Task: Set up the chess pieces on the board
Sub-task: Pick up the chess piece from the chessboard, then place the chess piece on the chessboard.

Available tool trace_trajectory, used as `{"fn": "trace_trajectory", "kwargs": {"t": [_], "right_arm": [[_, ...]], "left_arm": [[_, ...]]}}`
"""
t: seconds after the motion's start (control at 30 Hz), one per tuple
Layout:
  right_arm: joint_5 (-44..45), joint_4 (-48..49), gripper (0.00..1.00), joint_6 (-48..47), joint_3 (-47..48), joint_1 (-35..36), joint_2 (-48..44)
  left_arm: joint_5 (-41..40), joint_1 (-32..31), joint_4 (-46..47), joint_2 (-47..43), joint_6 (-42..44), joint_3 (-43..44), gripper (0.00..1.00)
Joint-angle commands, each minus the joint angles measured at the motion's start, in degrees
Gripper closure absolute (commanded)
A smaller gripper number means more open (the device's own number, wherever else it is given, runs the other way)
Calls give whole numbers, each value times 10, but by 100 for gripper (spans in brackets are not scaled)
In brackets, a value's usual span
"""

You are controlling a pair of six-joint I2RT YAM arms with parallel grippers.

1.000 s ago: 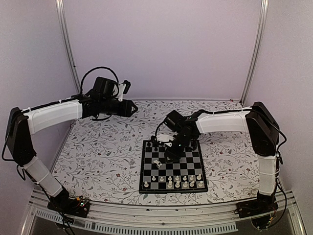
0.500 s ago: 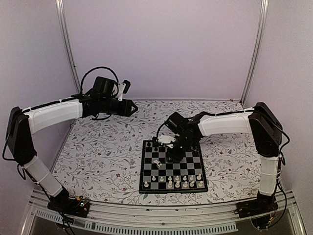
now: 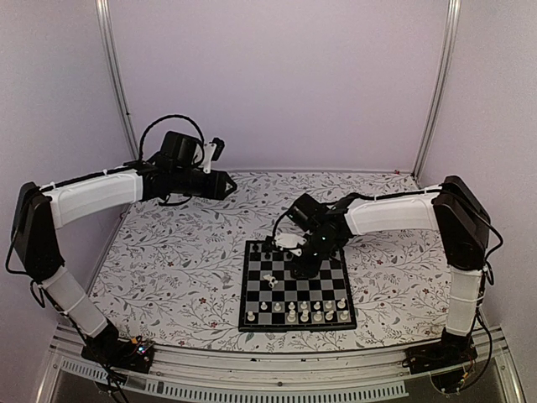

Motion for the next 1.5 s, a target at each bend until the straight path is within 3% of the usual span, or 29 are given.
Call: {"fn": "trace_trajectory", "kwargs": {"t": [0.0,0.5,0.7,0.9,1.03,1.23,1.47], "right_arm": [[24,-13,64,-5,-16,1,-23],[16,-8,72,-1,-2,-6,-5],[12,-10,86,0,-4,-8,-3],[2,-10,89,-7,-5,-13,-46],[-69,-9,90,-26,-15,-18,-97],[-156,8,90,-68,-54,-22,-197],[-182,14,90,-94,-60,-22,-235]], "left_arm": [[11,10,-2,6,-2,16,52],[19,10,-10,16,-2,22,52],[22,11,-13,18,-2,24,52],[47,11,-10,19,8,27,52],[95,8,9,9,17,18,52],[189,-26,47,2,-79,-6,52],[289,-81,261,10,-231,-107,52]]}}
